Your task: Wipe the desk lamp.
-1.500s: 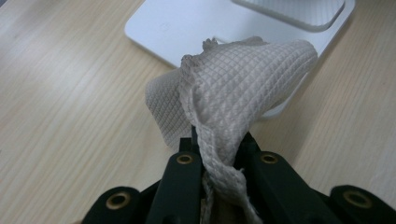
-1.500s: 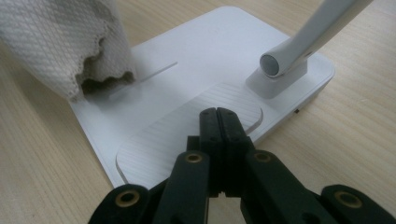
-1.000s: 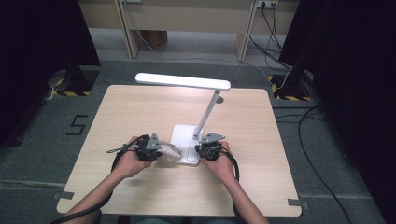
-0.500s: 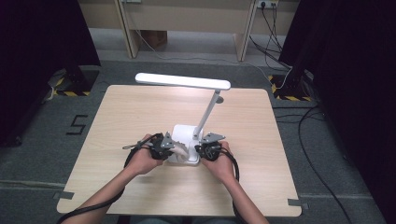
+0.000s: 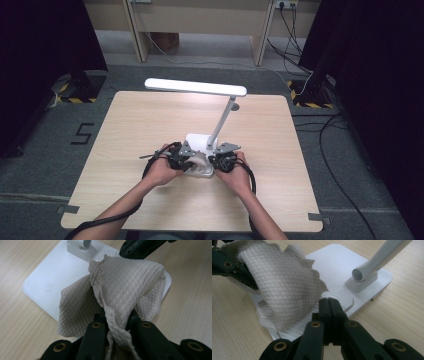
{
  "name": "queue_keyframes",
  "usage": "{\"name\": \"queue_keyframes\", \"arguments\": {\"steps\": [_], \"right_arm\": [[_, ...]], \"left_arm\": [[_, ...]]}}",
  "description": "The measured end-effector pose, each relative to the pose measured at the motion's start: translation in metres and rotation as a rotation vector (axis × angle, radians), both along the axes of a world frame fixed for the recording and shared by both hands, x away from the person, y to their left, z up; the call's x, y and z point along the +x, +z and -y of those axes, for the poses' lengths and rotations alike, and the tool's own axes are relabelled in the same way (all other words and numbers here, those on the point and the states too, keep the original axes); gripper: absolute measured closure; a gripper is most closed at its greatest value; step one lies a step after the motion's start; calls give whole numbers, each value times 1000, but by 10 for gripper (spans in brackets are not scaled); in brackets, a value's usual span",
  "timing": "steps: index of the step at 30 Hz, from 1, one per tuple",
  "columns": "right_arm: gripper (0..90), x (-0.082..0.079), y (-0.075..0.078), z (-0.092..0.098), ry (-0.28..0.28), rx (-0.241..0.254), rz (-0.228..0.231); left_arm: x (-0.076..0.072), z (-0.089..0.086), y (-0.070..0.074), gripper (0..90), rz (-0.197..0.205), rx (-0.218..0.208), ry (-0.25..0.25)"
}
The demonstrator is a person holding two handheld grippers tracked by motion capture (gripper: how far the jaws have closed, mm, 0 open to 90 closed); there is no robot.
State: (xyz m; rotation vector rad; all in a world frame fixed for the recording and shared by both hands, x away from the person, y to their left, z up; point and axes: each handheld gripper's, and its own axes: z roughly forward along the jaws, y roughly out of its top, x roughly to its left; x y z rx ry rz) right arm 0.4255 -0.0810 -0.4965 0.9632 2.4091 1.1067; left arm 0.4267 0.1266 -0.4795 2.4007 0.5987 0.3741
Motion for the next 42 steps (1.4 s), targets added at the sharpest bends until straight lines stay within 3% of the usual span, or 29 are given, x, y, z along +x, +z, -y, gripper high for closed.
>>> {"name": "queue_keyframes", "arguments": {"steps": [7,11,26,42], "right_arm": [[900,0,0,0,-2,-1,6],[900,1,0,0,-2,-1,6],[900,0,0,-1,4,-14,11],[900,-1,0,-5,19,-15,10]], "left_arm": [[-5,3,-2,830,-21,-8,-18],[-3,4,-3,828,-45,-41,11],[12,10,-7,830,-45,-109,124],[37,14,-9,829,-21,-107,203]]}}
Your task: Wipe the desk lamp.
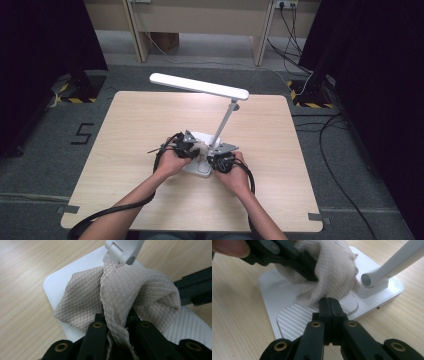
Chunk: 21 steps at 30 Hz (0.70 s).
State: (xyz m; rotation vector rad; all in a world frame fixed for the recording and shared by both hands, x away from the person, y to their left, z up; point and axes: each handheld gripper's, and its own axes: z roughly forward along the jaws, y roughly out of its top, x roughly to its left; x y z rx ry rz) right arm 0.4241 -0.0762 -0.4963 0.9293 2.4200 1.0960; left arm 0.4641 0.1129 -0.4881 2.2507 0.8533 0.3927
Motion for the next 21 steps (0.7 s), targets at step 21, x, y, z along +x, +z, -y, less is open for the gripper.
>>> {"name": "queue_keyframes", "arguments": {"steps": [21], "right_arm": [[900,0,0,-2,3,-6,1]], "left_arm": [[31,15,0,819,21,30,49]]}}
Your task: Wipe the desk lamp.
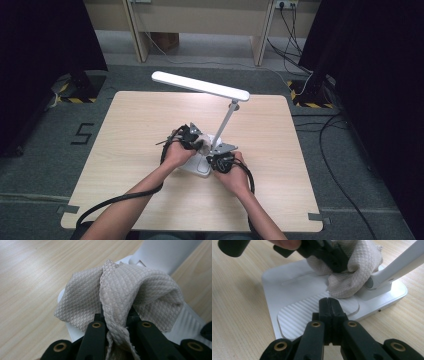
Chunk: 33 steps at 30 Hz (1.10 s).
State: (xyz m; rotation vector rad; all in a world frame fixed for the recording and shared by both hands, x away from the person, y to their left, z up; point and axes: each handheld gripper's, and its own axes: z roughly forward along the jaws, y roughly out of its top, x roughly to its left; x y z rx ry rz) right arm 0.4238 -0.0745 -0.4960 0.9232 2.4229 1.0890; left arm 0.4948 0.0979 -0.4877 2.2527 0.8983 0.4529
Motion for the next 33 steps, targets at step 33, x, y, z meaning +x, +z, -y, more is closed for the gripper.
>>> {"name": "queue_keyframes", "arguments": {"steps": [33], "right_arm": [[900,0,0,1,-1,7,-1]], "left_arm": [[31,1,-4,826,32,-33,76]]}}
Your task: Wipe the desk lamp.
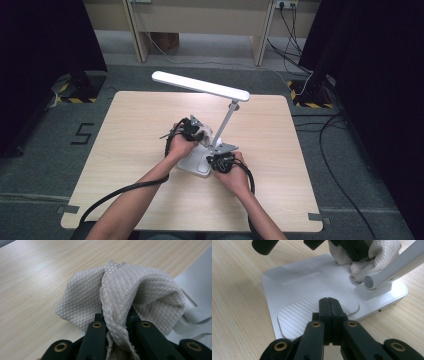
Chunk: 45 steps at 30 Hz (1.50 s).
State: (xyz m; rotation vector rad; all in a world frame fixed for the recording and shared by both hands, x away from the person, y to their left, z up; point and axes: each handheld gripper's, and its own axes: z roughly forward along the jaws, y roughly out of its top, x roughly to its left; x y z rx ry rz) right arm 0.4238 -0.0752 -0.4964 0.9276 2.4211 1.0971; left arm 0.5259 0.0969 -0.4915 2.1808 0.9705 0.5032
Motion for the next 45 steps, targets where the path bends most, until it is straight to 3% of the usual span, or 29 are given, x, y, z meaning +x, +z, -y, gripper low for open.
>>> {"name": "queue_keyframes", "arguments": {"steps": [7,24,45], "right_arm": [[900,0,0,0,1,-1,2],[900,0,0,0,0,-1,6],[900,0,1,-1,3,-16,5]], "left_arm": [[5,-8,1,830,2,26,28],[11,-18,-1,836,20,38,77],[-10,-27,0,842,6,71,-3]]}}
